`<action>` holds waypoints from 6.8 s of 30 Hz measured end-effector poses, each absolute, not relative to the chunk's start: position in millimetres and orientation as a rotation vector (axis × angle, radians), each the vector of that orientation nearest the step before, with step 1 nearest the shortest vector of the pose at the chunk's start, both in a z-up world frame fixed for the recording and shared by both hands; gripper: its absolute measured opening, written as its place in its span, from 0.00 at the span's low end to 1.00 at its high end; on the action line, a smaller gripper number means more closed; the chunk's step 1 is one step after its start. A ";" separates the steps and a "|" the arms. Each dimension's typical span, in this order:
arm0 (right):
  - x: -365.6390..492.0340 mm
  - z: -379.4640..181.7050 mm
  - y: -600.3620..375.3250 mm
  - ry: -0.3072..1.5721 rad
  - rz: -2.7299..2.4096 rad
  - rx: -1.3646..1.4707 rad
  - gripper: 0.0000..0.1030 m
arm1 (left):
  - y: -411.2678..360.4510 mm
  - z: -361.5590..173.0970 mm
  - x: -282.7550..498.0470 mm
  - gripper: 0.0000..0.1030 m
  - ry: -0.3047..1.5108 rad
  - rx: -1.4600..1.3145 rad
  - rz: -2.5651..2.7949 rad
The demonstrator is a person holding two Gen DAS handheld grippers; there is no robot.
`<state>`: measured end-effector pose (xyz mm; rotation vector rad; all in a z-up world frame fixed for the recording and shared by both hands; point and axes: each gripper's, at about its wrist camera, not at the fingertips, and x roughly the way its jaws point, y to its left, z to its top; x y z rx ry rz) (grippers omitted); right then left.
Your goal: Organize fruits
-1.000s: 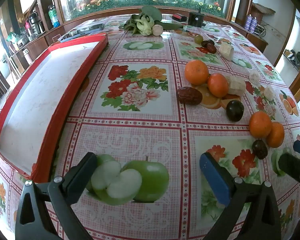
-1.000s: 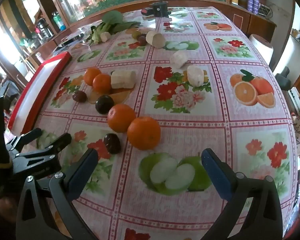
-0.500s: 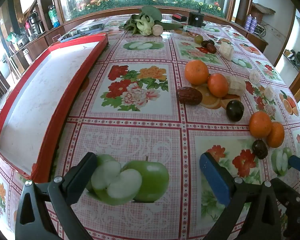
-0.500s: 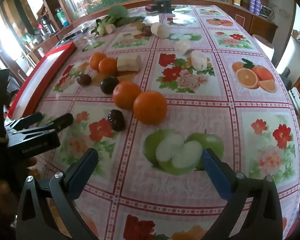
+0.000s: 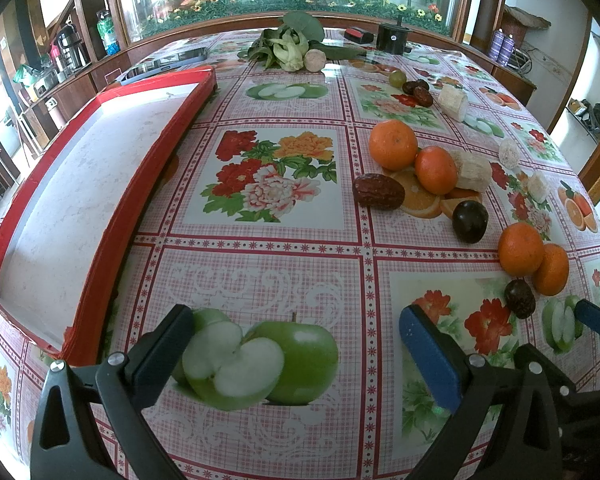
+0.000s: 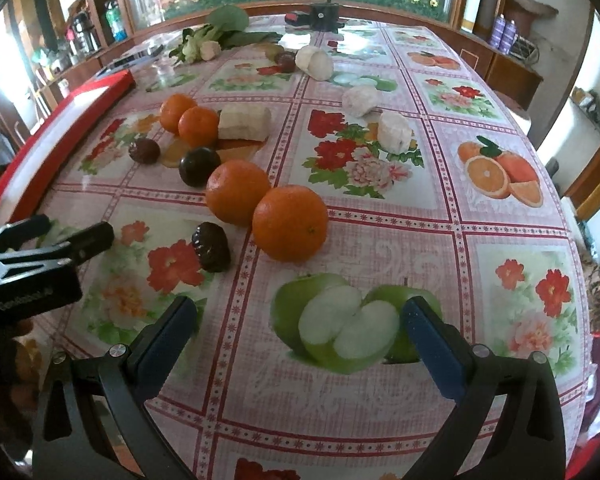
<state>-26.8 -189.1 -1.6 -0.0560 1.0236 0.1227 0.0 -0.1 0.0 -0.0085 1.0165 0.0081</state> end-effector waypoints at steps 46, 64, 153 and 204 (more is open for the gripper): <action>-28.0 -2.0 -189.3 1.015 0.114 -0.059 1.00 | -0.1 0.0 0.0 1.00 1.016 -0.009 0.008; -27.9 -2.1 -189.1 1.016 0.114 -0.060 1.00 | -0.1 0.0 0.0 1.00 1.016 -0.009 0.008; -25.0 25.5 -259.7 1.007 0.272 -0.044 0.35 | -82.0 22.4 -1.8 0.94 1.098 -0.121 -0.247; -26.5 31.4 -206.4 1.002 0.382 -0.011 0.35 | -29.1 25.8 -25.0 0.21 1.055 -0.160 -0.246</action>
